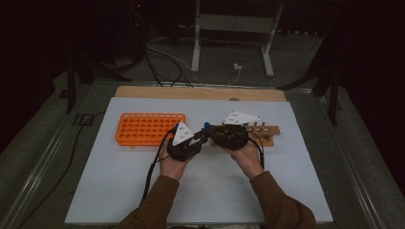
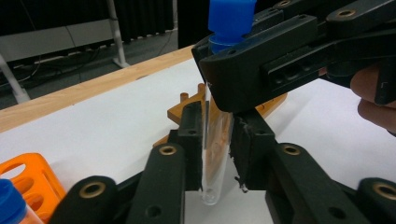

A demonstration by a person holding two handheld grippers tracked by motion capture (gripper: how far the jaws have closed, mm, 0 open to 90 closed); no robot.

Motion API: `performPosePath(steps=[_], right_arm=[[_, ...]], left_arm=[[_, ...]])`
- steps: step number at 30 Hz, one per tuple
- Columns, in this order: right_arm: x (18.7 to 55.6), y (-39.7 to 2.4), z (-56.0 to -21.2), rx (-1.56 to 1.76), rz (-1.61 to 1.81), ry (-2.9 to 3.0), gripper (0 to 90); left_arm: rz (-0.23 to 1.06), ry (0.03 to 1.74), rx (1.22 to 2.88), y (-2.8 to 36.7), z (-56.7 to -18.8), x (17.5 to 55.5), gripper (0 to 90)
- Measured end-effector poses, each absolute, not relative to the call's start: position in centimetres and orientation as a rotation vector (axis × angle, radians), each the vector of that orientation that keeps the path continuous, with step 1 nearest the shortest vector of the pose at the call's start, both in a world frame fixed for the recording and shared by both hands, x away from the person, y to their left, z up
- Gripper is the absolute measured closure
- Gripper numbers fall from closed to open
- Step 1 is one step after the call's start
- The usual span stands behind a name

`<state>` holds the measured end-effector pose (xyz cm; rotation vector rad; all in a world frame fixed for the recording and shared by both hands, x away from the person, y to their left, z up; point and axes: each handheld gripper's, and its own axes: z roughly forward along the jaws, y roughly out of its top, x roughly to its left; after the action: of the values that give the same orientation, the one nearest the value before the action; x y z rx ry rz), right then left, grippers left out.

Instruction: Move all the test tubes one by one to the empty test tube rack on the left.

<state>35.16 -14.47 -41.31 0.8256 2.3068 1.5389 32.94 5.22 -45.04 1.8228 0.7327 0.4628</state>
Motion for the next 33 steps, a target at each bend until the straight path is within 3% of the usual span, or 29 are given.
performPosePath(steps=[3,15,19,25,33], right_arm=[[35.2,-14.5,-41.4,0.819,1.542,2.317,73.1],[34.9,-16.1,-41.1,0.859,1.57,2.26,17.7],[35.0,-16.9,-41.2,0.914,1.554,2.225,5.4],[34.7,-18.3,-41.6,0.938,1.513,2.208,0.0],[33.8,-20.1,-42.4,0.963,1.459,2.18,0.0]], left_arm=[[0.468,0.736,1.829,5.2,-45.1,32.9,77.8],[0.471,0.761,1.818,6.8,-44.7,33.3,78.2],[0.455,0.776,1.791,7.6,-44.6,33.3,78.2],[0.461,0.786,1.785,8.6,-44.7,33.4,78.2],[0.491,0.803,1.754,10.1,-44.3,33.3,78.2]])
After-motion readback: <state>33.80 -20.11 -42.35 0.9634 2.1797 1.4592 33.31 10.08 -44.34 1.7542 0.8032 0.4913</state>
